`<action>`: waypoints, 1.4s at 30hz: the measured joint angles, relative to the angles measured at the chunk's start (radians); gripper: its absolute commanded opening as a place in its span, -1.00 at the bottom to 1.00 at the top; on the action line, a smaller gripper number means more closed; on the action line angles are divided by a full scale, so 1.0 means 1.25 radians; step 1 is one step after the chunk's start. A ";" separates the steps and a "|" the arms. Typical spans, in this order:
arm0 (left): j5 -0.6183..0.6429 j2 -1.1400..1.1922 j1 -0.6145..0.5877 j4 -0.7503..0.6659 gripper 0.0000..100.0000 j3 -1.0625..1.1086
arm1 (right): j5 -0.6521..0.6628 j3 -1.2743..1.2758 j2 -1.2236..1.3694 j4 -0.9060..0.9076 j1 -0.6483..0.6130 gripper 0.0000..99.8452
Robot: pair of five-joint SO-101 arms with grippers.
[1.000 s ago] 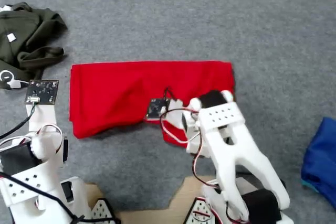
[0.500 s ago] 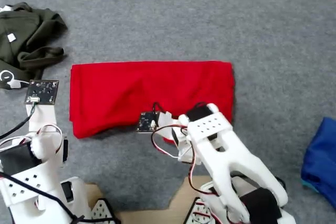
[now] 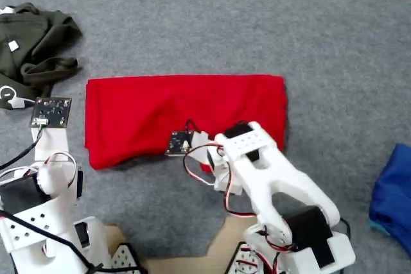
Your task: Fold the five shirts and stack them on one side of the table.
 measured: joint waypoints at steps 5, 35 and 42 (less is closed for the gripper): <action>0.000 0.000 0.000 0.000 -0.96 -0.023 | -0.001 -0.005 0.000 0.000 0.029 -0.31; 0.000 0.000 0.000 0.000 -0.96 -0.058 | -0.004 -0.060 0.022 0.041 0.077 -0.88; 0.000 0.000 0.000 0.000 -0.96 -0.058 | -0.002 -0.206 0.041 0.168 0.076 -0.88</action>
